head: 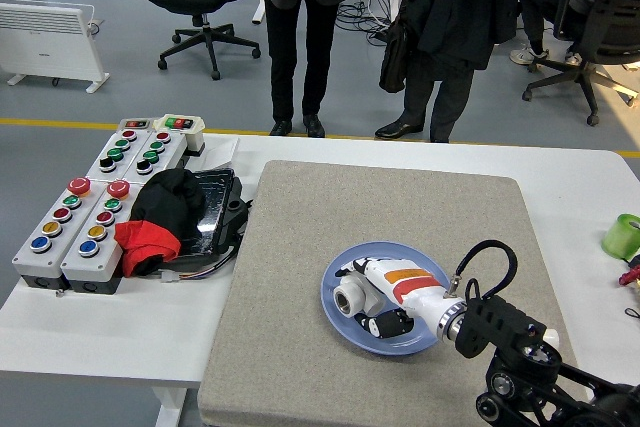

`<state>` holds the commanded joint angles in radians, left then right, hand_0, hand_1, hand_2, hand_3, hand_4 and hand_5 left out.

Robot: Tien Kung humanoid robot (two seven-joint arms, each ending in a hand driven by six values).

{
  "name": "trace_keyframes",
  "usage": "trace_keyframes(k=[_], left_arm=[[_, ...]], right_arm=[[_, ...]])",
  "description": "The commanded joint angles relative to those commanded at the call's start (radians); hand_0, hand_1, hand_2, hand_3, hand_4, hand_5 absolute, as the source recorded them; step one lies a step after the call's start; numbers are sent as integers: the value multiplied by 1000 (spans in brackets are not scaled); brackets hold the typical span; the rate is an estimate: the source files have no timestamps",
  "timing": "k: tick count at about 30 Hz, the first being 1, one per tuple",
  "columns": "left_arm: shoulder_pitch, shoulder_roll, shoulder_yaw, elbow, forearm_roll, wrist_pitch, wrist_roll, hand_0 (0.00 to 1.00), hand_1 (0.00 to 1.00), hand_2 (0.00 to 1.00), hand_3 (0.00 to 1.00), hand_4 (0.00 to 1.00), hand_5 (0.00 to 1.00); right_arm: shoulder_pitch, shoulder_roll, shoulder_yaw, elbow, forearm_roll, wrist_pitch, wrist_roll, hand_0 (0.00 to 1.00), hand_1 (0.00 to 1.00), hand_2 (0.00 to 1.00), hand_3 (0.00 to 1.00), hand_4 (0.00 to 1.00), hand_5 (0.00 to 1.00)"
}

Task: Pick pipe place plate twice

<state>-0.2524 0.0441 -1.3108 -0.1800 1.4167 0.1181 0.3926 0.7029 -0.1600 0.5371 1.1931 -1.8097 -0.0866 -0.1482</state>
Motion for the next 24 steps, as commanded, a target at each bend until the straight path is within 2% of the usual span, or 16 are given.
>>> trace_keyframes(k=[4, 5, 11, 16, 21, 24], left_arm=[[0, 0, 0, 0, 0, 0, 0, 720, 745, 701, 646, 395, 998], [0, 0, 1, 0, 0, 0, 0, 720, 745, 701, 646, 395, 998], [2, -1, -3, 0, 6, -2, 1, 720, 746, 701, 646, 395, 998], [5, -2, -6, 0, 11, -3, 1, 720, 746, 701, 646, 395, 998], [6, -1, -7, 0, 15, -3, 0, 721, 745, 701, 646, 395, 998], [8, 0, -9, 0, 19, -3, 0, 722, 746, 701, 646, 395, 998]], right_arm=[[-2, 1, 2, -5, -8, 4, 6, 930, 902, 998, 995, 739, 334], [-3, 1, 4, -5, -8, 2, 7, 979, 926, 998, 998, 762, 309], [-9, -5, 27, 1, -10, 5, 9, 989, 934, 998, 998, 767, 300], [-34, -11, 89, 29, -17, 10, 8, 989, 934, 998, 998, 767, 300], [-72, -46, 221, 106, -18, 42, -5, 989, 931, 998, 998, 764, 306], [-95, -84, 294, 158, -5, 83, -28, 962, 918, 998, 998, 759, 313]])
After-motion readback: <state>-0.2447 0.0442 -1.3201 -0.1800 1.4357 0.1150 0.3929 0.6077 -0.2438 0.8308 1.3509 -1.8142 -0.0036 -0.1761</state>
